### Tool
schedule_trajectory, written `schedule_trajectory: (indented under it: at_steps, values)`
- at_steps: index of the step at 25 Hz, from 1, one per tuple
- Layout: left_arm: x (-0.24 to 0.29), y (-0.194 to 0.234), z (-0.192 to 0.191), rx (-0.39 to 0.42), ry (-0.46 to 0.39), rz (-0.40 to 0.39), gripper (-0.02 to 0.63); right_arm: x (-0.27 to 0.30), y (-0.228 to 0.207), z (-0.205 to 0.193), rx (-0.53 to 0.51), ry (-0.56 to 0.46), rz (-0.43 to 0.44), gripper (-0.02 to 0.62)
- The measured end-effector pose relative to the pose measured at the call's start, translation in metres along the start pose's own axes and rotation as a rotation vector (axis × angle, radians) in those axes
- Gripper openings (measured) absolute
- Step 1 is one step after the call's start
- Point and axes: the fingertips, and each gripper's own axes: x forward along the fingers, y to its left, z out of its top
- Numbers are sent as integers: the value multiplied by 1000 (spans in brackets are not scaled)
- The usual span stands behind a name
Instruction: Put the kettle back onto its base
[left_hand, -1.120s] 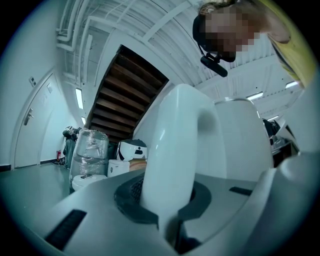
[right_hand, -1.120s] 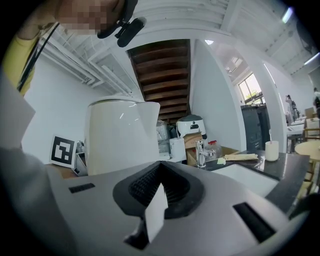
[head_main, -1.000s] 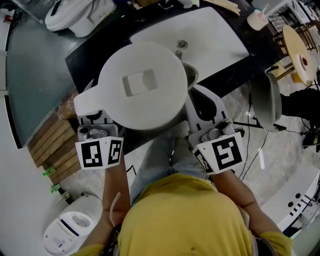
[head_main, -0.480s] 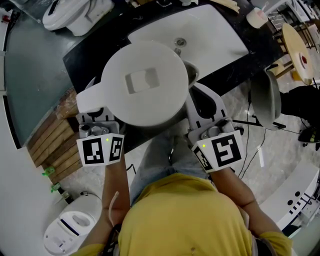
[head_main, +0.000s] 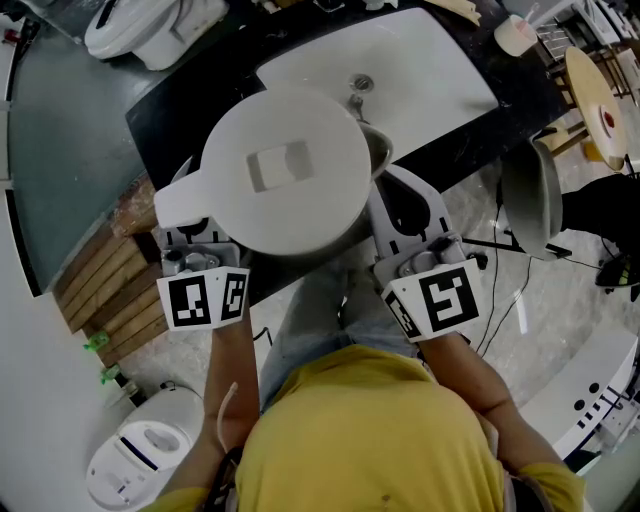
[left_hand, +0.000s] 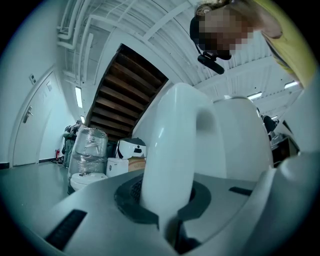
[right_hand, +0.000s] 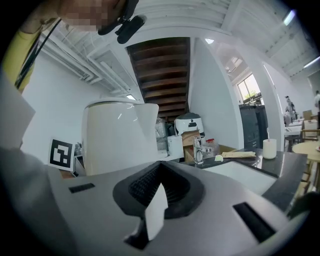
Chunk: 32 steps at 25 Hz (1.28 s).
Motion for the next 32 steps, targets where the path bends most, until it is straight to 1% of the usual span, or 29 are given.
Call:
schedule_trajectory:
  at_steps: [4, 10, 16, 22, 27, 32]
  values:
    - [-2, 0, -1, 14, 2, -2, 35, 0, 1, 0, -11, 0, -3, 15]
    - [-3, -4, -4, 70, 24, -16, 35, 0, 1, 0, -16, -4, -6, 15]
    - [-3, -7, -4, 90, 36, -20, 37, -1, 0, 0, -24, -4, -5, 15]
    - [-8, -1, -3, 93, 45, 9, 123, -2, 0, 1, -25, -6, -10, 15]
    - [-15, 0, -2, 94, 41, 40, 146, -3, 2, 0, -27, -5, -14, 15]
    - [-23, 5, -1, 100, 45, 94, 163, -5, 4, 2, -32, -8, -12, 15]
